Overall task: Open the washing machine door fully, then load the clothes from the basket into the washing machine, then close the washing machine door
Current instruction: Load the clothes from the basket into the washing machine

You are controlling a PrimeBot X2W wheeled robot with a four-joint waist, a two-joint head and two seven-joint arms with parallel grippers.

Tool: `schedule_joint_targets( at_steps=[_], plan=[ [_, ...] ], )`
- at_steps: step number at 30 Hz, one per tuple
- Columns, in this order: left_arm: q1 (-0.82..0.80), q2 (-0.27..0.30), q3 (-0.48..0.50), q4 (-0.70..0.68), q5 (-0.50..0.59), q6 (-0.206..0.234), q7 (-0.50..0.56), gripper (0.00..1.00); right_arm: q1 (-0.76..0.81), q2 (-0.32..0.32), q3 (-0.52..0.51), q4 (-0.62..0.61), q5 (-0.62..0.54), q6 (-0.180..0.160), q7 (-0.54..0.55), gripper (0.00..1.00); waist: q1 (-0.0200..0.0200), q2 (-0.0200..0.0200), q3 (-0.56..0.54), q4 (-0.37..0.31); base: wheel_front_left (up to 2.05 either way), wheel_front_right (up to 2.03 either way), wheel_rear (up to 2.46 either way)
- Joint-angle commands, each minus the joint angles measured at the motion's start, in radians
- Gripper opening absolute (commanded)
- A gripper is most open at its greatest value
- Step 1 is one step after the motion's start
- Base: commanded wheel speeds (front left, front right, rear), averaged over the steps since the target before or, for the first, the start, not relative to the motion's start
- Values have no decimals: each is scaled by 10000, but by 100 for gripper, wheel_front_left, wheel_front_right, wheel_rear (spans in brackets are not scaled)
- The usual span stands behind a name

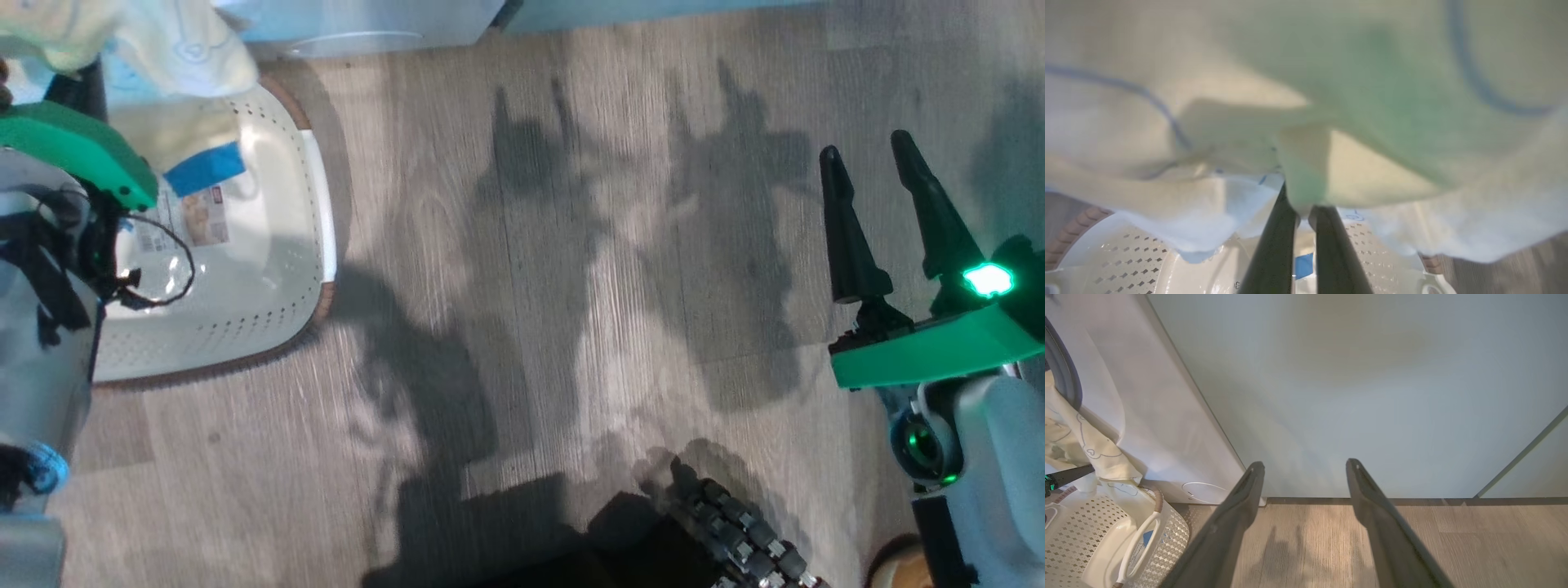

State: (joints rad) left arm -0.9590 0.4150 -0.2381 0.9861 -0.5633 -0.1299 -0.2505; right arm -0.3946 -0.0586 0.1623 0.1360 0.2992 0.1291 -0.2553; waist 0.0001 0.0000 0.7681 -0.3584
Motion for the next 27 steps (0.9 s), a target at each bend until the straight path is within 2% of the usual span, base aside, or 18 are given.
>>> schedule_joint_targets(
  at_steps=[1, 18, 22, 27],
  plan=[
    [64, 418, 257, -619, 76, -7, -113, 0, 313, -103, 57, -207, 30, 16, -65, 100, -1, 0, -173, 55, 0, 0, 0],
    [2543, 544, 1200, -3880, 526, -8, -113, 0, 892, -85, -86, -7, 34, 16, -65, 100, -1, 0, -1902, 580, 0, 0, 0],
    [2716, 751, 1255, -4330, 618, 52, -53, 0, 1000, -101, -77, 5, 30, 16, -65, 100, -1, 0, -2167, 649, 0, 0, 0],
    [2543, 1167, 1347, -5167, 611, 317, 659, 0, 1039, -98, -63, -10, 33, 16, -65, 100, -1, 0, -2286, 665, 0, 0, 0]
  ],
)
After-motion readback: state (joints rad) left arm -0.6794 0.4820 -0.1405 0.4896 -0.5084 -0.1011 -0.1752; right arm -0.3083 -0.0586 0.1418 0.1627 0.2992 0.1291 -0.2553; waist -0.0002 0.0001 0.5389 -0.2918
